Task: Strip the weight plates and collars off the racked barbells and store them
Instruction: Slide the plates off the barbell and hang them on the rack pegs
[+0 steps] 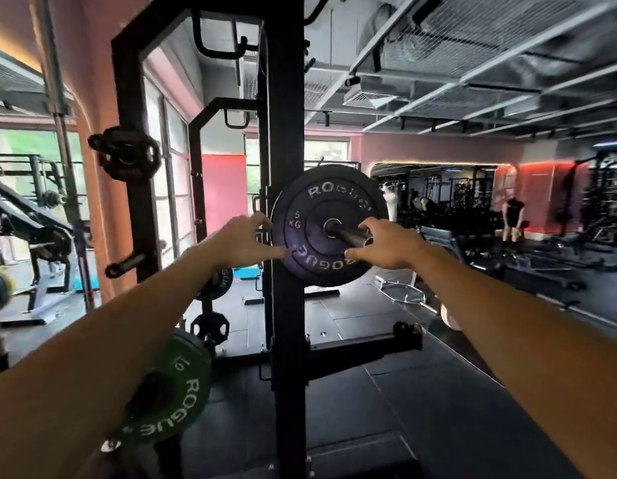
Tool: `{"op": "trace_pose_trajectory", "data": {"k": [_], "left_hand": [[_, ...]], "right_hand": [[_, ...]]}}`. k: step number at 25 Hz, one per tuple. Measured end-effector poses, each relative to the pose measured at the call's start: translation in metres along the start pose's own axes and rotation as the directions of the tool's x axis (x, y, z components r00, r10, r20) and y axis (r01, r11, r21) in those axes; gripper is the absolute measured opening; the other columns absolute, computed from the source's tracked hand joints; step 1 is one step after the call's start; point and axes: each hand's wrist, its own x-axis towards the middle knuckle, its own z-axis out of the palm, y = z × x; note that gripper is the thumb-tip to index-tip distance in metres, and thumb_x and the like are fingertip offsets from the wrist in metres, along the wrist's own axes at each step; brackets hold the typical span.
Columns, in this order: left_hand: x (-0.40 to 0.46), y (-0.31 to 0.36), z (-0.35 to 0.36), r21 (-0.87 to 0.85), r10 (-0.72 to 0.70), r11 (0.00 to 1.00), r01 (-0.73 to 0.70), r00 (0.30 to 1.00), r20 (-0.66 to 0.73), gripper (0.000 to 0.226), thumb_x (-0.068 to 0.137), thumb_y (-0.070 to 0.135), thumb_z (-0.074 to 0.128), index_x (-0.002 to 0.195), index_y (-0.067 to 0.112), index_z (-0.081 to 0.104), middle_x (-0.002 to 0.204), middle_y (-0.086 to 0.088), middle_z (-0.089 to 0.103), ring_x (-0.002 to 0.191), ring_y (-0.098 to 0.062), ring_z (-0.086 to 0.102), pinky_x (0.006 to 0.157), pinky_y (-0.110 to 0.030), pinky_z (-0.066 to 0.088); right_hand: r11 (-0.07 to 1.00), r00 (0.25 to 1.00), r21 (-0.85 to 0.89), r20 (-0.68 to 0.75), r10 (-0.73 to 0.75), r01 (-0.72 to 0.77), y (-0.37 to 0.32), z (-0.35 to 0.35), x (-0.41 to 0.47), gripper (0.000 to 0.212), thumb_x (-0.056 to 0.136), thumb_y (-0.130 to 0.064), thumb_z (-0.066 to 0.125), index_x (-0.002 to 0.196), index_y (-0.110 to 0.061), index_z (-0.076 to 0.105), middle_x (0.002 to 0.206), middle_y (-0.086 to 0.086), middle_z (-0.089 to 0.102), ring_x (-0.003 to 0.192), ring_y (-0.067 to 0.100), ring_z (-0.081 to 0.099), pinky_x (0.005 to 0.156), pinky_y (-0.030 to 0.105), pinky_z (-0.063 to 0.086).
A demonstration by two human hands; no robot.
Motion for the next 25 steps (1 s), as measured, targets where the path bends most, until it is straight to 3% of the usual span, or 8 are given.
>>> {"op": "trace_pose_trajectory", "data": {"k": [6, 10, 13, 18, 21, 23, 25], "left_hand": [[0.066, 0.098, 0.076, -0.040, -0.025, 0.999, 0.024, 0.999, -0.033, 0.080, 0.058, 0.067, 0.070, 0.124, 0.025, 0.052, 0.119, 0.000, 0.062, 0.105, -0.021, 0.060, 0.096, -0.039, 0.047], [0.100, 0.119, 0.101, -0.016, -0.087, 0.996, 0.086, 0.995, -0.045, 0.072, 0.071, 0.054, 0.077, 0.130, 0.021, 0.050, 0.125, -0.005, 0.058, 0.108, -0.022, 0.056, 0.089, -0.032, 0.044], [0.123, 0.110, 0.109, 0.006, -0.139, 0.990, 0.140, 0.986, -0.086, 0.069, 0.074, 0.049, 0.077, 0.129, 0.019, 0.050, 0.121, -0.005, 0.058, 0.100, -0.020, 0.053, 0.082, -0.029, 0.039], [0.170, 0.064, 0.127, 0.029, -0.244, 0.967, 0.252, 0.955, -0.169, 0.082, 0.066, 0.061, 0.078, 0.128, 0.017, 0.048, 0.118, -0.006, 0.058, 0.100, -0.022, 0.056, 0.082, -0.033, 0.045], [0.209, 0.033, 0.138, 0.014, -0.281, 0.957, 0.291, 0.934, -0.220, 0.104, 0.056, 0.074, 0.075, 0.133, 0.013, 0.043, 0.128, -0.010, 0.053, 0.112, -0.028, 0.055, 0.093, -0.042, 0.048], [0.248, 0.004, 0.146, -0.016, -0.295, 0.954, 0.301, 0.922, -0.251, 0.123, 0.040, 0.089, 0.069, 0.136, 0.017, 0.041, 0.131, -0.008, 0.053, 0.114, -0.029, 0.057, 0.094, -0.047, 0.050], [0.296, -0.030, 0.152, -0.029, -0.298, 0.953, 0.303, 0.912, -0.283, 0.127, 0.032, 0.094, 0.066, 0.135, 0.023, 0.042, 0.131, -0.005, 0.054, 0.114, -0.028, 0.059, 0.093, -0.047, 0.052]], "right_hand": [[1.000, 1.000, -0.029, 0.007, 0.009, -0.009, 0.146, -0.030, 0.020, 0.072, 0.076, -0.067, 0.060, 0.131, -0.023, 0.046, 0.134, 0.003, 0.053, 0.117, 0.025, 0.054, 0.091, 0.038, 0.041], [0.999, 0.999, 0.040, 0.042, 0.003, -0.005, 0.205, -0.030, 0.044, 0.076, 0.081, -0.063, 0.058, 0.141, -0.020, 0.039, 0.148, 0.001, 0.043, 0.131, 0.026, 0.045, 0.107, 0.048, 0.034], [0.998, 1.000, 0.070, 0.029, 0.001, -0.003, 0.227, -0.021, 0.071, 0.076, 0.084, -0.060, 0.057, 0.144, -0.020, 0.036, 0.152, 0.002, 0.037, 0.136, 0.026, 0.040, 0.109, 0.049, 0.032], [0.991, 0.999, 0.135, 0.047, -0.009, 0.003, 0.241, 0.007, 0.125, 0.077, 0.080, -0.063, 0.061, 0.140, -0.020, 0.040, 0.148, 0.003, 0.041, 0.133, 0.027, 0.043, 0.107, 0.048, 0.035], [0.982, 1.000, 0.190, 0.019, 0.016, -0.019, 0.248, 0.027, 0.169, 0.093, 0.068, -0.074, 0.064, 0.140, -0.020, 0.038, 0.145, 0.005, 0.045, 0.129, 0.029, 0.047, 0.105, 0.048, 0.039], [0.976, 1.000, 0.218, -0.011, 0.017, -0.014, 0.250, 0.043, 0.209, 0.111, 0.057, -0.083, 0.063, 0.142, -0.018, 0.034, 0.144, 0.008, 0.045, 0.127, 0.030, 0.049, 0.103, 0.048, 0.042], [0.972, 0.999, 0.235, -0.031, 0.022, -0.014, 0.252, 0.058, 0.258, 0.128, 0.043, -0.090, 0.062, 0.143, -0.016, 0.031, 0.143, 0.009, 0.046, 0.124, 0.030, 0.051, 0.101, 0.048, 0.044]]}}
